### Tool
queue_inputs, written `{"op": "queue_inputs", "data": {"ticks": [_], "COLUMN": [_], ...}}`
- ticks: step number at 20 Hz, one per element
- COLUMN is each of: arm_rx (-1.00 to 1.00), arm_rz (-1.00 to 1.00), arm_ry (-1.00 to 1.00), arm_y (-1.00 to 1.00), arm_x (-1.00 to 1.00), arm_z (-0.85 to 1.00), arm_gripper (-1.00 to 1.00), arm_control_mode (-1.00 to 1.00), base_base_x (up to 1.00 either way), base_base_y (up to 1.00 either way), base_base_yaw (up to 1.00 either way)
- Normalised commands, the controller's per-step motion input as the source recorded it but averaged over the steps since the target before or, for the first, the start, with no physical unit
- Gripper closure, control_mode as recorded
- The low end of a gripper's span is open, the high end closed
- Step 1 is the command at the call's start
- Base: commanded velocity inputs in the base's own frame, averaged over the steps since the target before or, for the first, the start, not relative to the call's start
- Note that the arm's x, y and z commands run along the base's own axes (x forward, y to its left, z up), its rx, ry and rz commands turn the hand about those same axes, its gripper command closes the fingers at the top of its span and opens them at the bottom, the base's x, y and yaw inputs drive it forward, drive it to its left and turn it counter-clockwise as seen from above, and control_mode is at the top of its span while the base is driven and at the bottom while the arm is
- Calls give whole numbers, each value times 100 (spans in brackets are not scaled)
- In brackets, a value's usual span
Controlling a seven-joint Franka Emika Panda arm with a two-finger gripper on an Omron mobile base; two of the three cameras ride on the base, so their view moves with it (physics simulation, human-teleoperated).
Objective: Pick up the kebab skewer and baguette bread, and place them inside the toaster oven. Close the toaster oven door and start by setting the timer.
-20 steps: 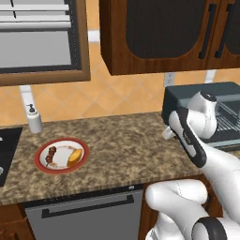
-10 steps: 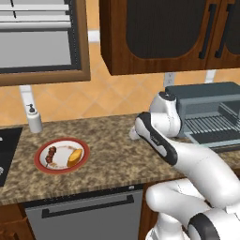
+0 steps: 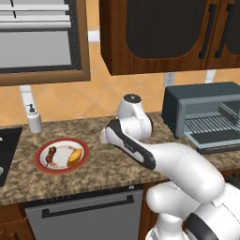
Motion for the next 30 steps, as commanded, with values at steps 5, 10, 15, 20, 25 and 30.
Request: {"op": "queue_inputs", "data": {"ticks": [5,10,15,20,25,30], "arm_rx": [0,0,1,4,2,6], "arm_rz": [-33,-34,-2,4,0,0], "arm_ry": [10,4,9,9,0,4], "arm_y": [100,100,77,35,55,53], "arm_x": [-6,6,11,19,37,42], "arm_z": [0,0,0,-11,-35,-22], "arm_gripper": [-100,-100,-100,-100,-100,-100], "arm_control_mode": [-100,-100,-100,-100,-100,-100], "base_base_x": [0,0,0,0,0,0], "base_base_y": [0,0,0,0,0,0], "base_base_yaw": [0,0,0,0,0,0]}}
